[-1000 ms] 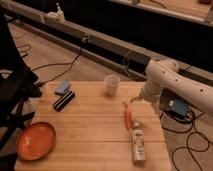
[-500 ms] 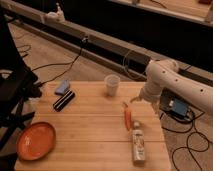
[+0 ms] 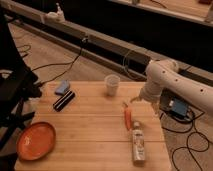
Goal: Drag the pepper across the table
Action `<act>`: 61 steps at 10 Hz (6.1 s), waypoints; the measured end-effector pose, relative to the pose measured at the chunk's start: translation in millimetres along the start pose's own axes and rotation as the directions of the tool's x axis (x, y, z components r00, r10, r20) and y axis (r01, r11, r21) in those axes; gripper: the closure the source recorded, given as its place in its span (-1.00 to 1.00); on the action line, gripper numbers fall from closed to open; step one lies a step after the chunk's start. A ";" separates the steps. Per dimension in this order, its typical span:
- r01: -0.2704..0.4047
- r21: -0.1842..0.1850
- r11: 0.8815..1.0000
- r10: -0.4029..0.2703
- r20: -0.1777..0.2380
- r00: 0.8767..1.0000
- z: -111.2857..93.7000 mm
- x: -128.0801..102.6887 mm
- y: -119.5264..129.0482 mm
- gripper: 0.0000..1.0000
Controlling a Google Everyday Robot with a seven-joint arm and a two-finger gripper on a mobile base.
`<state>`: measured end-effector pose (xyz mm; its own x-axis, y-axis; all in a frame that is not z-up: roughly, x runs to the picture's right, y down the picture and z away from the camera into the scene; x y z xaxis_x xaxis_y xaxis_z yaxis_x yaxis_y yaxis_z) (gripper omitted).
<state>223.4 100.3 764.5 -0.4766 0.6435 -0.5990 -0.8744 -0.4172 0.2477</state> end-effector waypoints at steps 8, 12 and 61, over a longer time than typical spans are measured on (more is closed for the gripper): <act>0.027 0.015 1.000 -0.028 0.017 0.999 -1.5 -3.5 -0.6 -0.60; 0.288 0.079 0.954 -0.293 0.058 0.954 23.4 -4.6 29.2 -0.60; 0.819 -0.230 0.525 -0.851 -0.173 0.497 134.0 226.2 300.5 1.00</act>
<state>-159.4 206.5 805.5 0.5226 0.5637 -0.6396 -0.8290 0.1608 -0.5357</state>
